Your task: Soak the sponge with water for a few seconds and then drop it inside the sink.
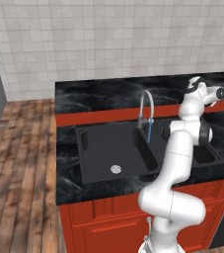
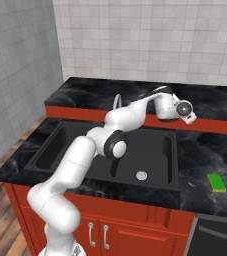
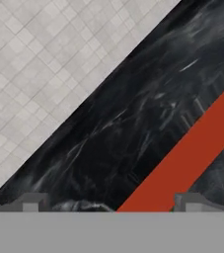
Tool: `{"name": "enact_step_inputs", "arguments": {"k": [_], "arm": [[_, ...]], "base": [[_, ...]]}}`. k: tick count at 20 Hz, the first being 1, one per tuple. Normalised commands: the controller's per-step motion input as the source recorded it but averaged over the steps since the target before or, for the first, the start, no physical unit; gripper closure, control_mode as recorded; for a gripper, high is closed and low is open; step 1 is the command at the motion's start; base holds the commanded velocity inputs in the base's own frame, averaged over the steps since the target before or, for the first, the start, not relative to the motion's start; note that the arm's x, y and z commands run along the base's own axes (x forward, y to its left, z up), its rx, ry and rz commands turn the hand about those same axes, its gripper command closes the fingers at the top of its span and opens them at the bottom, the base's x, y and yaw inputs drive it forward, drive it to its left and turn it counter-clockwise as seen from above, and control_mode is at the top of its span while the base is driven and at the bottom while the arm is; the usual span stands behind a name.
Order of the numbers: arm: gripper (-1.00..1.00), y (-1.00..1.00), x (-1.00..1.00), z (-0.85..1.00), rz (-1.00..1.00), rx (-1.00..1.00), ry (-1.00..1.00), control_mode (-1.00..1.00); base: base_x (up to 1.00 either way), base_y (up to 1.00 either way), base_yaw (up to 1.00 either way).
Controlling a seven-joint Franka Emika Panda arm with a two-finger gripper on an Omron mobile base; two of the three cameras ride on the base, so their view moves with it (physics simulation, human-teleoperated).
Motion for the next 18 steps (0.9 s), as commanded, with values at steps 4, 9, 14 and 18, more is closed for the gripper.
{"name": "enact_step_inputs", "arguments": {"k": [4,9,14,18], "arm": [[-1.00,-0.45,-0.51,0.13,-0.03,0.00,0.19,-1.00],[-1.00,-0.33,-0.73,0.00,-0.06,0.00,0.08,-1.00],[-1.00,-0.11,-0.76,0.00,-0.01,0.00,0.01,-1.00],[-1.00,0.00,-0.75,-0.08,0.00,0.00,0.01,-1.00]], "base": [[0.00,0.00,0.00],[0.00,0.00,0.00],[0.00,0.00,0.00],[0.00,0.00,0.00]]}}
